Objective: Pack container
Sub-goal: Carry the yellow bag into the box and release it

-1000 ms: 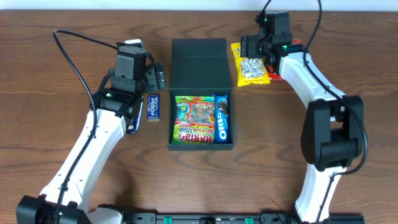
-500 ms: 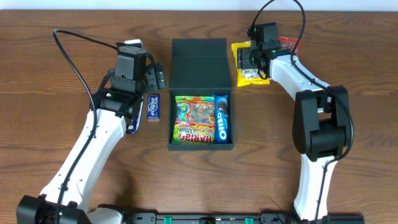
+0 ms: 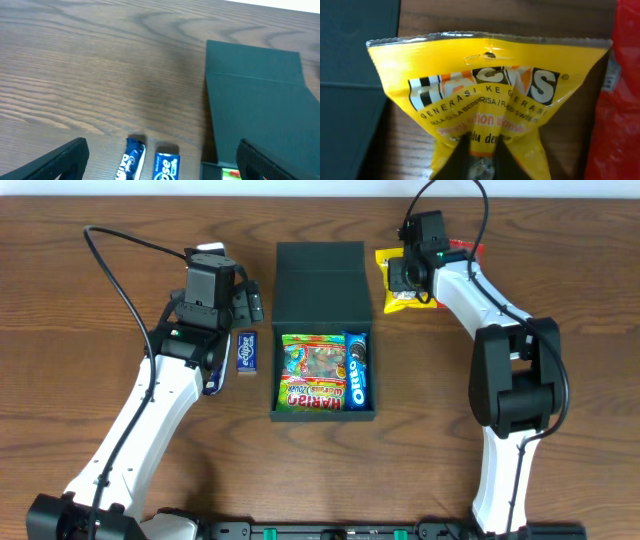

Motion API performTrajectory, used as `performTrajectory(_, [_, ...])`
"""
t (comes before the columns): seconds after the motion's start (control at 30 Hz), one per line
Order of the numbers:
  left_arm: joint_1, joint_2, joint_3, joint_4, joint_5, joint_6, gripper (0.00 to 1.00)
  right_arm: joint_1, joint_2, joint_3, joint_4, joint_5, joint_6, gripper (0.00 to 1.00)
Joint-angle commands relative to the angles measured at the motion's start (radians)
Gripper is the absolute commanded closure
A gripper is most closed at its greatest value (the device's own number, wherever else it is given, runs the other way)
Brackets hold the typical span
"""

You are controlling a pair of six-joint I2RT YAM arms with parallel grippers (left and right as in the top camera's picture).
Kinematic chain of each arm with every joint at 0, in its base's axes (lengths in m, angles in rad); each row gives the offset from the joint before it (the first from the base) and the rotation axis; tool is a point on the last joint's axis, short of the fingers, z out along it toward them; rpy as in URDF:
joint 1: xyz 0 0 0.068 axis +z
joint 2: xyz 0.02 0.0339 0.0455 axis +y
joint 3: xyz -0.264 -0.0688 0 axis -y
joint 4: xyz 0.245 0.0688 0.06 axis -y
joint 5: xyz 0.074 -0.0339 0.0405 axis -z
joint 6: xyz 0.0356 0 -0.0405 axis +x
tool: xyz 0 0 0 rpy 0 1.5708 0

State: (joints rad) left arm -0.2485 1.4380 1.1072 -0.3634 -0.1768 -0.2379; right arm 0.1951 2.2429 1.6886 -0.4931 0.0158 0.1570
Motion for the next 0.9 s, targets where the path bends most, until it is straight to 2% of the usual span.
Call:
performTrajectory(0.0, [0.006, -0.014, 0.010, -0.002, -0.076, 0.007, 0.05, 0.009, -0.009, 0.028, -0.028, 0.006, 0.007, 0.93])
performTrajectory(0.2, [0.007, -0.014, 0.010, 0.003, -0.144, 0.007, 0.05, 0.013, -0.105, 0.083, -0.058, 0.006, -0.006, 0.96])
performTrajectory(0.4, [0.027, -0.014, 0.010, 0.029, -0.171, 0.035, 0.05, 0.057, -0.225, 0.084, -0.098, 0.006, -0.130, 0.99])
performTrajectory(0.67, [0.156, -0.054, 0.010, 0.062, -0.170, 0.036, 0.05, 0.178, -0.335, 0.084, -0.190, -0.002, -0.261, 0.99])
performTrajectory(0.87, [0.271, -0.066, 0.010, 0.061, -0.167, 0.036, 0.05, 0.276, -0.338, 0.084, -0.286, -0.133, -0.380, 0.99])
